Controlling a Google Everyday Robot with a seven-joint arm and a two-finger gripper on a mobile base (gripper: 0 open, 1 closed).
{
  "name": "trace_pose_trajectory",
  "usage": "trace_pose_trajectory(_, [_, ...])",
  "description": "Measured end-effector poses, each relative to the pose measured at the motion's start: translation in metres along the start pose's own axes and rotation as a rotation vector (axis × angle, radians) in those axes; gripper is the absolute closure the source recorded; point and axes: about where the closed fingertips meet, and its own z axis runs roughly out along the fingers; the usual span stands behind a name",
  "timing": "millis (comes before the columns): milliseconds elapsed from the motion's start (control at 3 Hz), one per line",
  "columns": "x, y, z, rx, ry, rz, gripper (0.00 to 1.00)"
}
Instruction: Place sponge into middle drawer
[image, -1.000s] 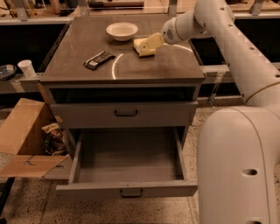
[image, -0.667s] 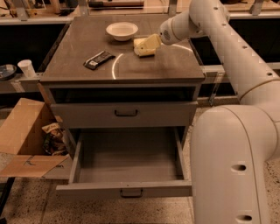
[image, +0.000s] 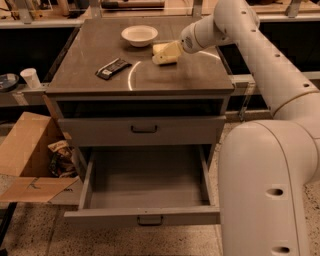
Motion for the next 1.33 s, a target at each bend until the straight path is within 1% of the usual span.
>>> trace_pose_trajectory(333, [0.015, -0.014, 0.011, 0.032, -0.039, -0.001, 0.0])
trace_pose_trajectory(667, [0.022, -0.025, 0.018, 0.059, -0.09, 0.014, 0.0])
trace_pose_trajectory(1000, [0.025, -0.031, 0.03, 0.073, -0.121, 0.02, 0.0])
trace_pose_trajectory(1333, [0.022, -0.034, 0.039, 0.074, -0.134, 0.019, 0.0])
